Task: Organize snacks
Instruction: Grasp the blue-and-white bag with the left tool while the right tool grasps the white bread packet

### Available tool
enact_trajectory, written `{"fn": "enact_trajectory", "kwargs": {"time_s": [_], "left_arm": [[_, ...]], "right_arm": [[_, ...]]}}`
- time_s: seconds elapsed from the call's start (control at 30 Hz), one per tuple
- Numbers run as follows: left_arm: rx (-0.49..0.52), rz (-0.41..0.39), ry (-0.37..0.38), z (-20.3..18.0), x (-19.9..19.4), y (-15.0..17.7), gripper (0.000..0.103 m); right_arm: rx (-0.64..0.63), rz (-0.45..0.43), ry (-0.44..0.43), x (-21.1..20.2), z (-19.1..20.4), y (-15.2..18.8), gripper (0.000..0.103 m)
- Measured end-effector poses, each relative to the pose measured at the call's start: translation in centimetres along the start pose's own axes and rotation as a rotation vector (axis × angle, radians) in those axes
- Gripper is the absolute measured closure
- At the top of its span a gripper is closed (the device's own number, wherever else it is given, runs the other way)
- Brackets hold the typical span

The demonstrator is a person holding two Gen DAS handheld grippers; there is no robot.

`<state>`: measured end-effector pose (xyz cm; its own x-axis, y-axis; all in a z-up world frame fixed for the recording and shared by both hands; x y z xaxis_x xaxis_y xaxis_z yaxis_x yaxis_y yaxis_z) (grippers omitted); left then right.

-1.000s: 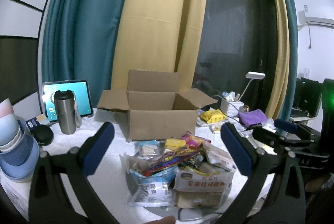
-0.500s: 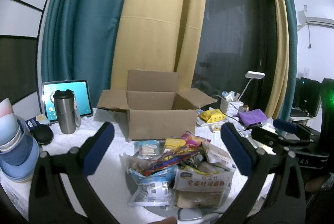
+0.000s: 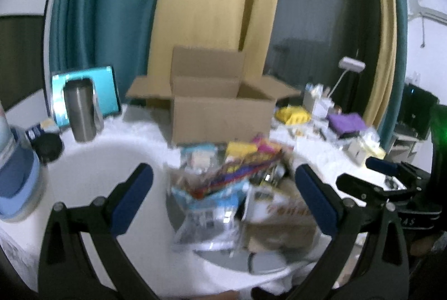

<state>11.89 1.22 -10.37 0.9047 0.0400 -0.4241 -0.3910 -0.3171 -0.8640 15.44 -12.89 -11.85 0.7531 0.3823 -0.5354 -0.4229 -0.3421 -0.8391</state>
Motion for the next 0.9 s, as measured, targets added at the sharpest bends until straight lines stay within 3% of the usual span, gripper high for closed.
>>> {"fn": "enact_trajectory", "kwargs": {"time_s": [0.23, 0.57, 0.67, 0.7, 0.83, 0.9], "left_arm": [[-0.006, 0.136, -0.017, 1.4, 4.0, 4.7, 0.001], [-0.048, 0.265, -0.023, 3.0, 8.9, 8.3, 0.002], [-0.050, 0.297, -0.016, 3.1, 9.8, 8.8, 0.002], [-0.055, 0.303, -0.008, 3.1, 10.0, 8.9, 0.002], [-0.055, 0.313, -0.001, 2.9, 10.2, 8.8, 0.004], [-0.058, 0.327, 0.000, 3.0, 10.3, 9.0, 0.015]], "right_arm": [[0.026, 0.138, -0.083, 4.4, 0.9, 4.8, 0.004], [0.087, 0.270, -0.208, 8.5, 2.6, 7.9, 0.006], [0.117, 0.263, -0.261, 8.8, 2.9, 7.8, 0.027], [0.115, 0.256, -0.268, 8.7, 3.0, 7.7, 0.040], [0.085, 0.242, -0.287, 8.0, 3.2, 7.3, 0.057], [0.070, 0.219, -0.275, 7.4, 2.8, 6.8, 0.063]]}}
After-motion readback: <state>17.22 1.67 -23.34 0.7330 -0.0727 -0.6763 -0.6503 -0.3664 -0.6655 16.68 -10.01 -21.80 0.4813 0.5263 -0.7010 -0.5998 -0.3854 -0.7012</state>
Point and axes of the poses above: each gripper's, at about its wrist camera, not at the fingertips, and x roughly the way its jaws point, z to its left, y to its underside, the point moved 8 cm from there along x, roughly the way its jaws point, and after that the axes turned 8 degrees about -x, right-handed, at the moved point
